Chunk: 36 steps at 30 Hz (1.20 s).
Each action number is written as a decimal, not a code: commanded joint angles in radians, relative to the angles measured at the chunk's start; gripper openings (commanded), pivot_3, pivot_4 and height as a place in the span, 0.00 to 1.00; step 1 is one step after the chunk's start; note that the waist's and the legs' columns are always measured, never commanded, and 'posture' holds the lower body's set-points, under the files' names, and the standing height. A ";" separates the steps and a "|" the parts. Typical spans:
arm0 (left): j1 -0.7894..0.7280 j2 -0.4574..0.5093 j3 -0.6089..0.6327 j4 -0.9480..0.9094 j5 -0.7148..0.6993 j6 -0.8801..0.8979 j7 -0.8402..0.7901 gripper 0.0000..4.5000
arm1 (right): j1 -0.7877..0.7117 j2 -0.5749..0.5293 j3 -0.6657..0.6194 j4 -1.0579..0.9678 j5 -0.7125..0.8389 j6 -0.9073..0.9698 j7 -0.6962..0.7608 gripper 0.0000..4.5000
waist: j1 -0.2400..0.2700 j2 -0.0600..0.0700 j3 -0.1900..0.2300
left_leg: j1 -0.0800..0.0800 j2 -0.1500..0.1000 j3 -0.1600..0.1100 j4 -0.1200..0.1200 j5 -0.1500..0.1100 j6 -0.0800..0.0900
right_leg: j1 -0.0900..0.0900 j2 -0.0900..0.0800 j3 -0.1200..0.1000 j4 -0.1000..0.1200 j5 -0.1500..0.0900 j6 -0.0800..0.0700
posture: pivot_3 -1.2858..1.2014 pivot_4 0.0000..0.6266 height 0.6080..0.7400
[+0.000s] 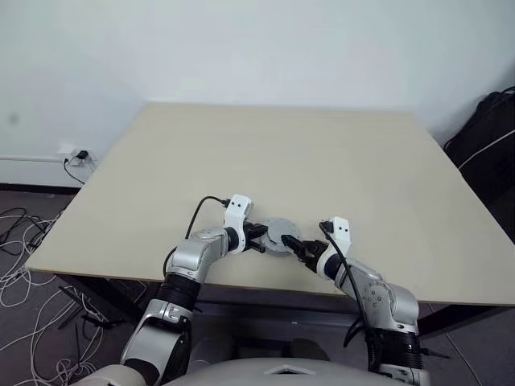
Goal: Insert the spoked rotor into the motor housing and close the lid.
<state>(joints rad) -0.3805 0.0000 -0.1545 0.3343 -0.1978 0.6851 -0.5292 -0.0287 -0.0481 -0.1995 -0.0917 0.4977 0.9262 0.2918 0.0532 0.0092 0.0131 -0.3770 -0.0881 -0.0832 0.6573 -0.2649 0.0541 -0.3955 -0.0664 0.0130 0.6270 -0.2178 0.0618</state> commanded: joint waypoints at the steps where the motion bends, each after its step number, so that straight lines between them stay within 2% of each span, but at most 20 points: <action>1: 0.009 -0.010 -0.037 0.005 0.003 0.012 -0.010 0.00 | -0.036 0.011 -0.014 0.002 0.041 0.017 -0.007 0.99 | -0.002 0.000 0.000 | 0.000 0.000 0.000 0.000 0.000 0.000 | 0.000 0.001 0.000 0.000 0.000 0.000 | 0.52 0.00 1.00; 9: 0.013 -0.008 -0.036 -0.001 0.003 0.012 -0.007 0.00 | -0.071 0.072 -0.121 0.069 0.226 0.202 0.005 0.99 | -0.007 0.001 -0.001 | 0.000 0.000 0.000 0.000 0.000 0.000 | 0.000 0.001 0.000 0.000 0.000 0.000 | 0.52 0.00 1.00; 20: 0.014 -0.002 -0.037 -0.003 0.004 0.016 -0.013 0.00 | -0.095 0.186 -0.288 0.127 0.437 0.221 -0.004 0.99 | -0.019 0.005 -0.001 | 0.000 0.000 0.000 -0.003 0.000 0.000 | -0.002 0.001 0.001 0.000 0.000 -0.001 | 0.52 0.00 1.00; 24: 0.014 0.001 -0.037 -0.004 0.005 0.018 -0.013 0.00 | -0.086 0.205 -0.268 0.137 0.453 0.209 -0.033 0.99 | -0.020 0.005 -0.001 | 0.000 0.000 0.000 -0.003 0.000 0.000 | -0.002 0.001 0.001 0.000 0.000 -0.001 | 0.52 0.00 1.00; 30: 0.018 0.006 -0.036 -0.008 0.006 0.022 -0.012 0.00 | -0.107 0.249 -0.302 0.191 0.477 0.141 -0.187 0.99 | -0.021 0.006 -0.002 | 0.000 0.000 0.000 -0.003 0.000 0.000 | -0.001 0.000 0.001 0.000 0.000 -0.001 | 0.52 0.00 1.00; 36: 0.020 0.008 -0.035 -0.013 0.007 0.025 -0.011 0.00 | -0.085 0.214 -0.230 0.140 0.617 0.200 -0.131 0.99 | -0.024 0.008 -0.002 | 0.001 0.000 0.000 -0.002 0.000 0.000 | -0.001 0.001 0.001 0.000 -0.001 0.001 | 0.52 0.00 1.00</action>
<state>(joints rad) -0.3702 0.0202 -0.1492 0.3127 -0.1899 0.6863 -0.5254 -0.0843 0.0711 -0.4842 0.0987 1.0255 1.1031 0.1080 0.0293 0.0168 0.0116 -0.3763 -0.0878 -0.0830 0.6554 -0.2648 0.0541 -0.3964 -0.0657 0.0142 0.6272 -0.2187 0.0628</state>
